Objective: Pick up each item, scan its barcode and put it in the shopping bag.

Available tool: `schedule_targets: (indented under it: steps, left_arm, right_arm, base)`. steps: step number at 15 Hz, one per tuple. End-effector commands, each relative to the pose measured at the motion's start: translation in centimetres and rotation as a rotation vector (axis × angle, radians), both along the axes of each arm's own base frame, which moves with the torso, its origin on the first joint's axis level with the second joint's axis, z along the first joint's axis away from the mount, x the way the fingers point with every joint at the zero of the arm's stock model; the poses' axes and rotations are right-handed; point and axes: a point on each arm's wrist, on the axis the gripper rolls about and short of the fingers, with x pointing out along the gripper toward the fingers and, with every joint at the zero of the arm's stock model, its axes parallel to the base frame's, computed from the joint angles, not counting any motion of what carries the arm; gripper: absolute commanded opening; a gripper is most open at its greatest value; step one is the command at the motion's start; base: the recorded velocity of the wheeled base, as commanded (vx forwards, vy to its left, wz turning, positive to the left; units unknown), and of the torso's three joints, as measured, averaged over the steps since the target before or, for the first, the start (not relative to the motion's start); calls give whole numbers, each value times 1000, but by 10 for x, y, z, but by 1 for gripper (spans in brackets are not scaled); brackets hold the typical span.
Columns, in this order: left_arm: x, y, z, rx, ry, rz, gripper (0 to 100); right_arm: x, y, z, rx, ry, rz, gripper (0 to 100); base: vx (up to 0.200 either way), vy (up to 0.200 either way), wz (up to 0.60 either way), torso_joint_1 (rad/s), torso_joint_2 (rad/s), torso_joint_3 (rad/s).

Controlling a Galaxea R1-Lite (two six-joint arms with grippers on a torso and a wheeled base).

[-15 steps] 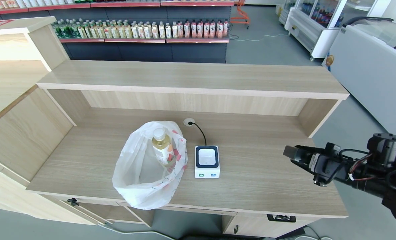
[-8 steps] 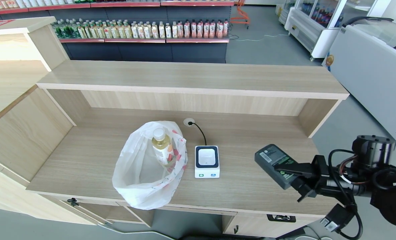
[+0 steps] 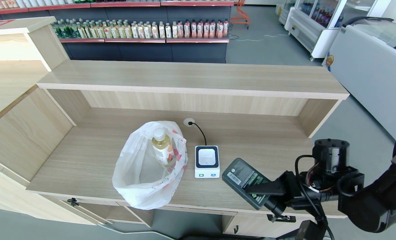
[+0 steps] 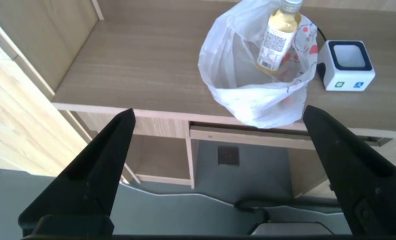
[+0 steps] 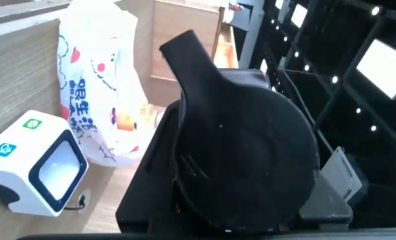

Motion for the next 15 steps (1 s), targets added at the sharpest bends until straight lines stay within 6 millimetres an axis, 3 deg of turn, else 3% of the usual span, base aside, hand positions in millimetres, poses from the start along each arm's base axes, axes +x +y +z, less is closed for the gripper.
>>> schedule_targets:
  steps: [1, 4, 7, 10, 15]
  left_arm:
    - [0, 0, 0, 0, 0, 1, 100]
    - [0, 0, 0, 0, 0, 1, 100]
    - [0, 0, 0, 0, 0, 1, 100]
    - [0, 0, 0, 0, 0, 1, 100]
    - [0, 0, 0, 0, 0, 1, 100]
  right_arm:
    - [-4, 14, -2, 0, -1, 54, 0]
    - [-5, 19, -2, 6, -39, 89, 0]
    - [-14, 45, -5, 7, -39, 179, 0]
    - [-9, 69, -8, 11, -43, 237, 0]
    - [-6, 73, -16, 2, -17, 241, 0]
  base:
    - [0, 0, 0, 0, 0, 0]
    - [0, 0, 0, 0, 0, 0]
    - [0, 0, 0, 0, 0, 0]
    - [0, 0, 0, 0, 0, 0]
    - [0, 0, 0, 0, 0, 0]
